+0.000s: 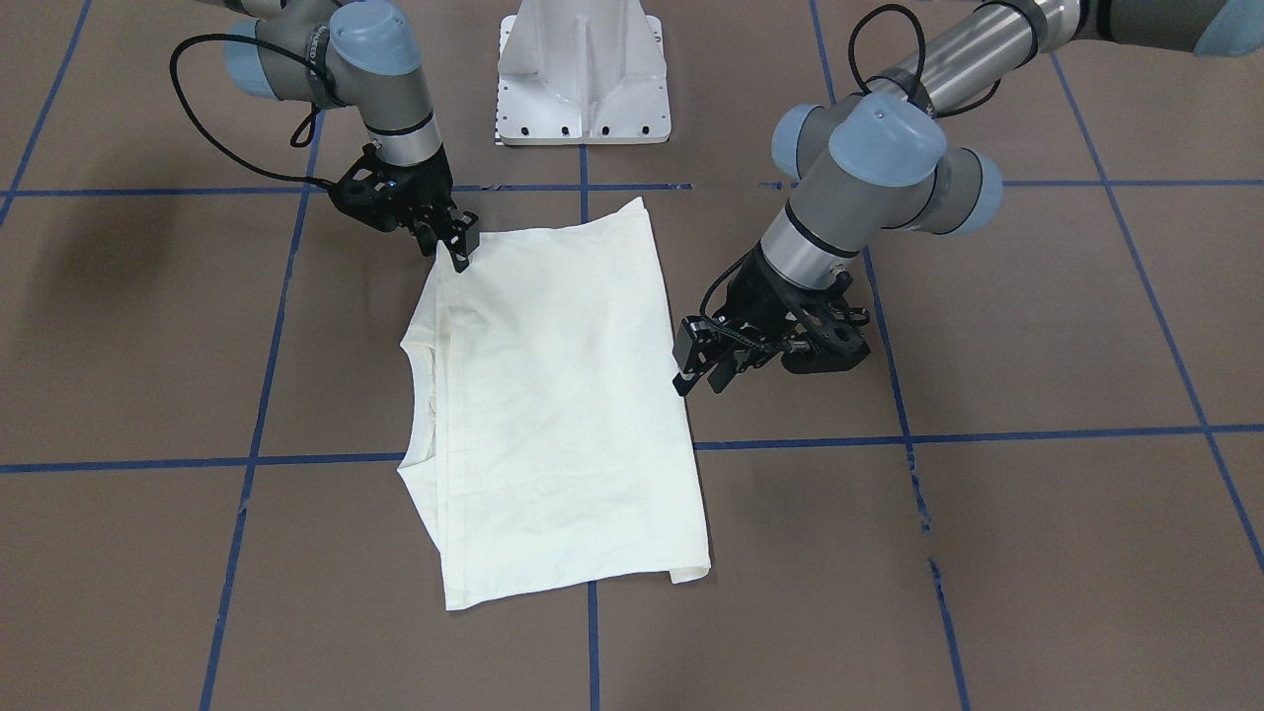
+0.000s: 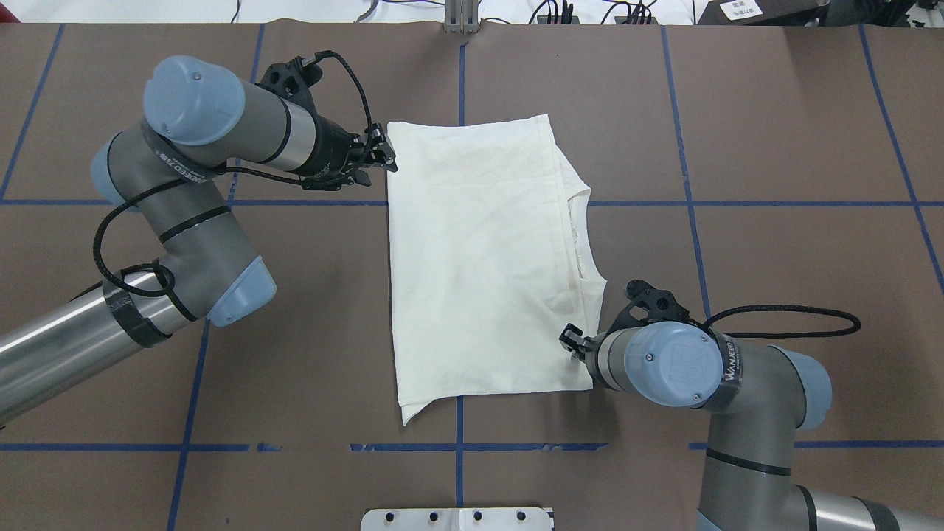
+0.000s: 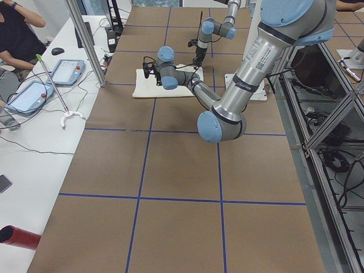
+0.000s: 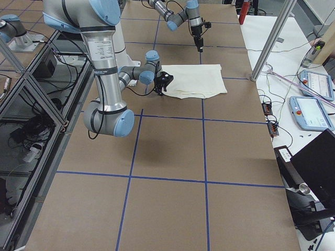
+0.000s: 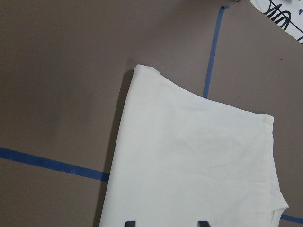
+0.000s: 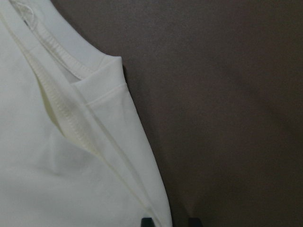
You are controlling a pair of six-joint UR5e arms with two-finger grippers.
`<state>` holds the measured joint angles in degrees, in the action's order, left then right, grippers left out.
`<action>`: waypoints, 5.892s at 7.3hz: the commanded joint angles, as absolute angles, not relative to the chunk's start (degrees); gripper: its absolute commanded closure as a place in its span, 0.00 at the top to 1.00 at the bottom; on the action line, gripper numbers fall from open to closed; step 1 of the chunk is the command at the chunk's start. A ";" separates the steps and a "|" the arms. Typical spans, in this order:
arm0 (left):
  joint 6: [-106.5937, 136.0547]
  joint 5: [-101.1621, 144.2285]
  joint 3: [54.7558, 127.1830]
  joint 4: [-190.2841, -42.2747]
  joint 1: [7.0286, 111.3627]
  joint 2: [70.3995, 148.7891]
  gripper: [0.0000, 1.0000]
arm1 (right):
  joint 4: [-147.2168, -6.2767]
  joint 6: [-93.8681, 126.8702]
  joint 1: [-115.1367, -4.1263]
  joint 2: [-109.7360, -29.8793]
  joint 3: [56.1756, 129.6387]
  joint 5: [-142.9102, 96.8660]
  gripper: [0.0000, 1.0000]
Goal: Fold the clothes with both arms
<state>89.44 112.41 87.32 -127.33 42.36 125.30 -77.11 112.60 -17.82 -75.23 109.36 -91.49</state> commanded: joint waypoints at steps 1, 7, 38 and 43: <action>89.47 112.59 87.45 -127.35 42.36 125.33 0.53 | -77.43 112.50 -17.75 -75.85 111.35 -91.58 0.00; 95.24 112.15 92.00 -125.68 39.84 124.72 0.53 | -78.57 113.99 -16.88 -76.55 114.61 -91.49 0.00; 112.50 91.93 104.67 -114.44 14.51 114.70 0.63 | -84.46 114.52 -14.94 -73.92 115.75 -89.56 0.00; 112.41 91.93 105.21 -106.08 12.05 114.70 0.64 | -84.46 114.52 -15.03 -73.74 115.75 -89.47 0.00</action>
<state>112.46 91.93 105.44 -106.53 12.89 114.73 -84.46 114.52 -15.02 -73.75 115.73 -89.48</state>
